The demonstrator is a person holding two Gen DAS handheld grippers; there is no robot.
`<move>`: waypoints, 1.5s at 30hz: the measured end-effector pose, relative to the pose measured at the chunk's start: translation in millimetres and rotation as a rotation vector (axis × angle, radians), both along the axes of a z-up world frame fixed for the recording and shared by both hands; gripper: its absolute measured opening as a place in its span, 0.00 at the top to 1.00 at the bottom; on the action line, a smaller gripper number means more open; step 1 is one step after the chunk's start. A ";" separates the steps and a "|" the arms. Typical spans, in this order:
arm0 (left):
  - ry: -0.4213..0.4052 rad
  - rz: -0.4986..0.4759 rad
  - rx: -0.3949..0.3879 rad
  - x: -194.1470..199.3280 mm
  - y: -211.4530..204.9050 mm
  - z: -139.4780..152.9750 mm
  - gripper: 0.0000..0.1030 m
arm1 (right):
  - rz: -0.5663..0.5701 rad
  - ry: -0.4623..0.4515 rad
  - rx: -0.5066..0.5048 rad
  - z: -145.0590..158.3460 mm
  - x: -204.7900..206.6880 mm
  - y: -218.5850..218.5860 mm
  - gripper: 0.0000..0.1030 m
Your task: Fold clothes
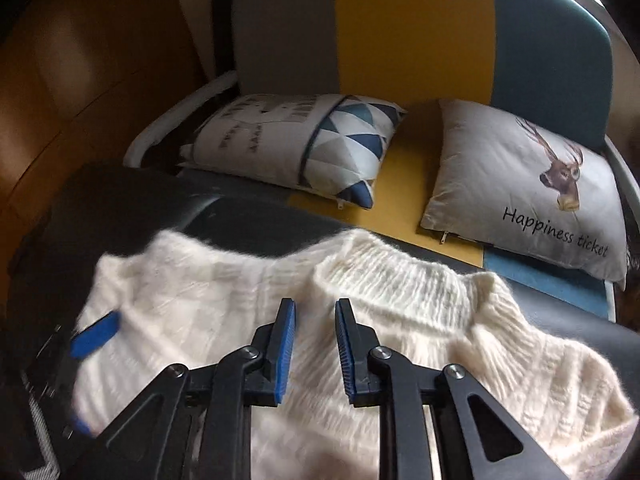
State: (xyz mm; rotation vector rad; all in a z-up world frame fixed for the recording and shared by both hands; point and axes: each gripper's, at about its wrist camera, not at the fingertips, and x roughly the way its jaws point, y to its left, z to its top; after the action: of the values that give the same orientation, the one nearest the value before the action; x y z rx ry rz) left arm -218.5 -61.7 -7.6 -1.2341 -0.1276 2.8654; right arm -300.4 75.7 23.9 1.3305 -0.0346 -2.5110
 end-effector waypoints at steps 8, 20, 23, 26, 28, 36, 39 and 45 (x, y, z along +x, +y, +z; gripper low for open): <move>0.007 0.001 0.005 0.3 -1.1 -0.1 0.00 | 0.010 0.101 0.226 -5.3 -5.5 -20.2 0.93; 0.010 0.002 0.000 0.2 -1.9 -0.5 0.00 | -0.107 0.128 0.027 33.3 27.2 58.6 0.86; 0.010 0.002 -0.001 0.4 -1.6 -0.4 0.00 | -0.010 0.080 0.046 21.5 29.2 53.1 0.89; 0.011 0.002 -0.002 0.5 -1.6 -0.6 0.00 | 0.003 0.037 0.092 3.0 22.4 46.5 0.90; 0.011 0.001 -0.001 0.4 -1.8 -1.0 0.00 | -0.038 0.038 0.091 -6.1 17.7 50.2 0.93; 0.012 -0.002 0.002 -0.6 -3.0 -1.1 0.00 | -0.038 0.108 0.035 15.0 29.9 40.2 0.90; 0.012 -0.002 0.003 -0.8 -3.3 -1.0 0.00 | 0.066 0.123 0.036 24.6 31.3 10.3 0.90; 0.015 -0.003 0.005 -0.7 -3.9 -0.9 0.00 | 0.069 0.034 0.058 3.8 6.3 -12.0 0.96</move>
State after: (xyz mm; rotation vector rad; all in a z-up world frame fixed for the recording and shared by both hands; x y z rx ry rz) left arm -219.3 -65.6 -8.6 -1.2107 -0.1330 2.8694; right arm -294.1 63.7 27.6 1.2884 0.0905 -2.4934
